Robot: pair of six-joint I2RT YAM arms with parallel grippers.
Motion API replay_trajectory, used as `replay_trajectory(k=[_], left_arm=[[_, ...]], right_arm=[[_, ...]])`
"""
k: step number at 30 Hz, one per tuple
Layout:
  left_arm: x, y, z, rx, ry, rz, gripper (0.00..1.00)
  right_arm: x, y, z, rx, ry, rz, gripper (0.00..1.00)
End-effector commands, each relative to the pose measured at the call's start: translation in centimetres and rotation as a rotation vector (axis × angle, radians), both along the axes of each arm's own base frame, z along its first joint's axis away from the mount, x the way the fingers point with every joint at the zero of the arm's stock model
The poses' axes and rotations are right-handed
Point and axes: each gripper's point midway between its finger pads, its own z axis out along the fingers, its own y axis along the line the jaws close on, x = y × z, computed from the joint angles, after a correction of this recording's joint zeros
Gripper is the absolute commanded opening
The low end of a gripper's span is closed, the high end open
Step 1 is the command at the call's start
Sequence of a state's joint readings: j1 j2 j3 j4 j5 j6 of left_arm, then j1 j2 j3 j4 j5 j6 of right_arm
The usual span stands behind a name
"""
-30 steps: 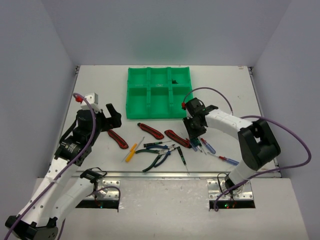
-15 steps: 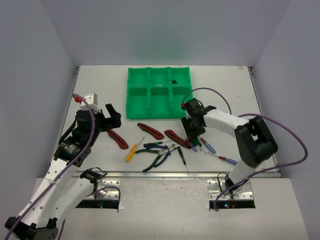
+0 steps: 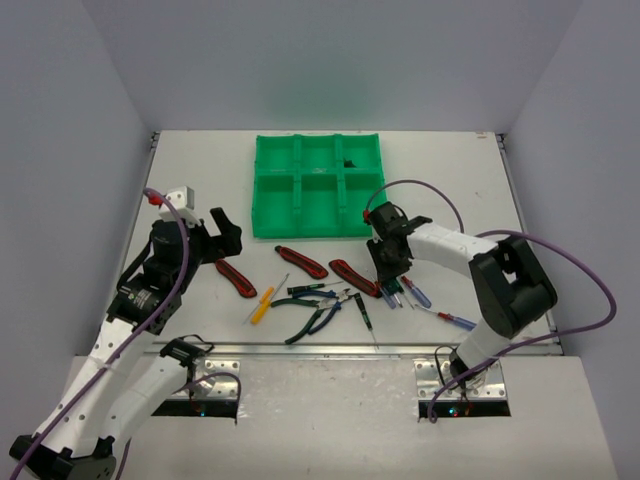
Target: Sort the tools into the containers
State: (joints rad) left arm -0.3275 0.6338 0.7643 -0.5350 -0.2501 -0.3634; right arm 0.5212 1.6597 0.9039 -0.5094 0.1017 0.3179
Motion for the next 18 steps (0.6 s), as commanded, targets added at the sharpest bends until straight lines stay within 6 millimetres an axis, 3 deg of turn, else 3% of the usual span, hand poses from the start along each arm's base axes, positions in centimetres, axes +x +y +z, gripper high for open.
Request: replay_trajectory(k=[1,5,6,8,11,13,15,18], left_arm=[[0.3,-0.4,1.3,-0.009,-0.055,-0.019,1.0],[0.3,-0.4,1.3,-0.009,-0.053,-0.019,1.0],[0.4,-0.4,1.3,-0.009,-0.055,-0.017,1.0],[0.3,-0.4,1.3,-0.009,-0.054,-0.017,1.0],[0.3,-0.4,1.3,-0.009,-0.055,-0.016,1.0],[0.3,-0.4,1.3,-0.009,-0.057,-0.016,1.0],[0.3,-0.3,1.3,-0.008,-0.057,-0.015,1.0],[0.3,-0.3,1.3,-0.006,-0.058,-0.012,1.0]], right_arm=[[0.9,0.6,2.6,0.027,-0.07,-0.004,0.12],[2.5,2.0,6.0,0.098,-0.158,0.02,0.12],[3.6,3.0,8.0,0.143,-0.206,0.037,0.11],[4.9,4.0,10.2,0.185,-0.258,0.056,0.09],[9.1,5.6,15.8,0.24,-0.409,0.062,0.06],[13.0,6.0,18.8,0.258,-0.508,0.03,0.06],[16.8,6.4,19.3,0.261,-0.595,0.006,0.08],[23.5,7.2,20.7,0.302,-0.713,-0.027,0.05]])
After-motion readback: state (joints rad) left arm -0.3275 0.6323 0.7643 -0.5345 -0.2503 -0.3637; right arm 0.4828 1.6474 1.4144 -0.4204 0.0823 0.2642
